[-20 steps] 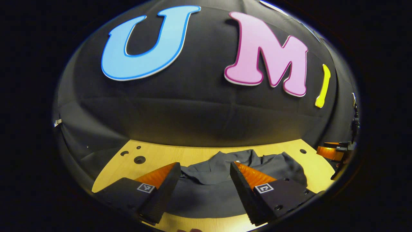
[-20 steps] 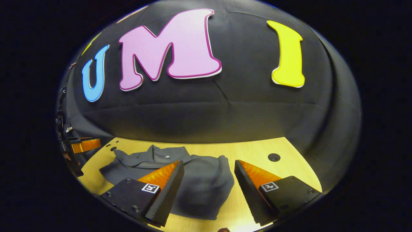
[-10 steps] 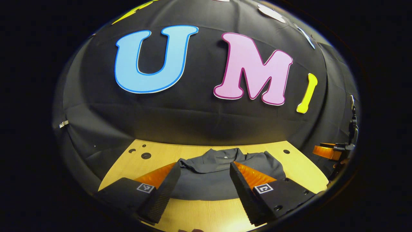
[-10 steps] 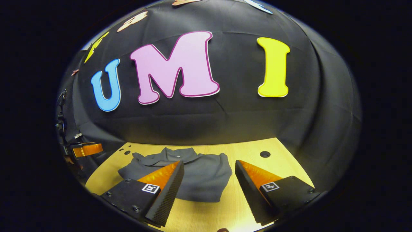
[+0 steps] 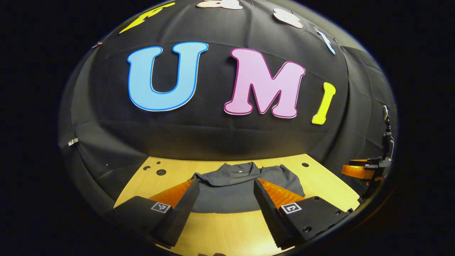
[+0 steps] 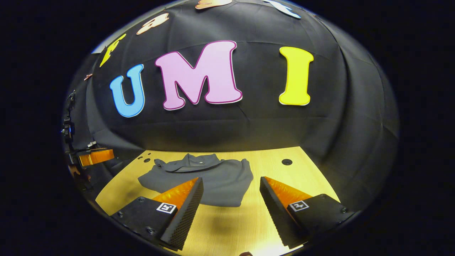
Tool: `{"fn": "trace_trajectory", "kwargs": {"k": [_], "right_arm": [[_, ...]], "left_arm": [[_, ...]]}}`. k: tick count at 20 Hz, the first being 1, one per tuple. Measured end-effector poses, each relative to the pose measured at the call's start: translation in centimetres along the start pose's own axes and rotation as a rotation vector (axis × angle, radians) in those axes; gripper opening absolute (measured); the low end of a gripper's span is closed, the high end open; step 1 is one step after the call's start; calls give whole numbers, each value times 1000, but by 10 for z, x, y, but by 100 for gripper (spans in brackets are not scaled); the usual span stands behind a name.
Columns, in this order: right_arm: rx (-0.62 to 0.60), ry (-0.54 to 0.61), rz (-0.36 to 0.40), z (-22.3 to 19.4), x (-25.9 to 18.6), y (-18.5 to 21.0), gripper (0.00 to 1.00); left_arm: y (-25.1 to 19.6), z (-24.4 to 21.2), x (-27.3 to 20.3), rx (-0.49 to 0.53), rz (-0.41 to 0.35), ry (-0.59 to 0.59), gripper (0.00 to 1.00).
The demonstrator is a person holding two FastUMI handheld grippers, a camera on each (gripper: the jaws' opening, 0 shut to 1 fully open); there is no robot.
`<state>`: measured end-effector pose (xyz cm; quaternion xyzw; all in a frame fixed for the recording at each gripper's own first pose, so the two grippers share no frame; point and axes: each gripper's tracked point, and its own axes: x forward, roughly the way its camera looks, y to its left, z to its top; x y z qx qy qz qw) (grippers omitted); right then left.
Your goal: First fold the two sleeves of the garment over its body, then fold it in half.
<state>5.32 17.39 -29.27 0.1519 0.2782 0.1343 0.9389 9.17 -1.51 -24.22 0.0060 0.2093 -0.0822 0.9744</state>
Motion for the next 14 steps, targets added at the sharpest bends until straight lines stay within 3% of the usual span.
{"fn": "trace_trajectory", "kwargs": {"k": [4, 14], "right_arm": [[20, 13, 10, -13, -19, 14, 98], [38, 45, -1, -30, -31, 15, 99]], "left_arm": [[-5, -18, -20, -47, -4, 34, 96], [-3, -43, -35, -40, -3, 92, 96]]}}
